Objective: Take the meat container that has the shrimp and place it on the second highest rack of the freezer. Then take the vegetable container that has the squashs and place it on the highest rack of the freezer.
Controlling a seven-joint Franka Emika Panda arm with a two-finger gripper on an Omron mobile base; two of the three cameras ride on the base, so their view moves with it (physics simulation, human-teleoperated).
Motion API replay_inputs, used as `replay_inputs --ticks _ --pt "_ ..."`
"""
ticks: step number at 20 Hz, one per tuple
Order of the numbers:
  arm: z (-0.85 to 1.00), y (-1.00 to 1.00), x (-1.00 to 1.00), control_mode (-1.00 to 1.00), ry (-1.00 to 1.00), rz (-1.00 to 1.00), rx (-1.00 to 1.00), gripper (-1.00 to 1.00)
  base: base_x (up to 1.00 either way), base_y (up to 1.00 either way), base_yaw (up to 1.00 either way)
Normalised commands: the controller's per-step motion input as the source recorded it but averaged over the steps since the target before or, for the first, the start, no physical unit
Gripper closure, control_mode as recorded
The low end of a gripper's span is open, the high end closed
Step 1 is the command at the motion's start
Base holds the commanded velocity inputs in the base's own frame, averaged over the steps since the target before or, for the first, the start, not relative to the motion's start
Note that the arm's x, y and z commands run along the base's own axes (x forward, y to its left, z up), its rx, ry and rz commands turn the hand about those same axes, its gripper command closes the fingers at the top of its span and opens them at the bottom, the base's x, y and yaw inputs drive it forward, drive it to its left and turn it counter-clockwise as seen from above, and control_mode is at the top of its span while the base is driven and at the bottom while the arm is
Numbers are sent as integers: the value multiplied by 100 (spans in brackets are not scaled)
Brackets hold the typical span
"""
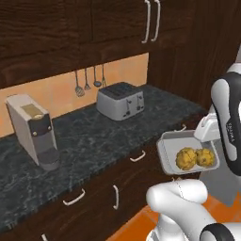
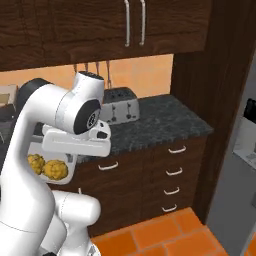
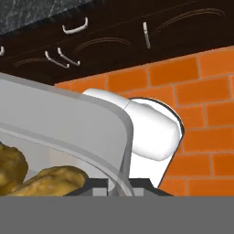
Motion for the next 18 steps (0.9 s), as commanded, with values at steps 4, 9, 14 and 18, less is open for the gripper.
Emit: replay_inputs --ticks 4,9,14,18 --pt "0 0 0 100 0 0 0 100 0 0 -85" --pt "0 0 0 100 0 0 0 100 0 -1 -86" --pt "0 0 0 100 0 0 0 100 0 -9 -79" --pt "0 0 0 100 0 0 0 100 19 -25 -52"
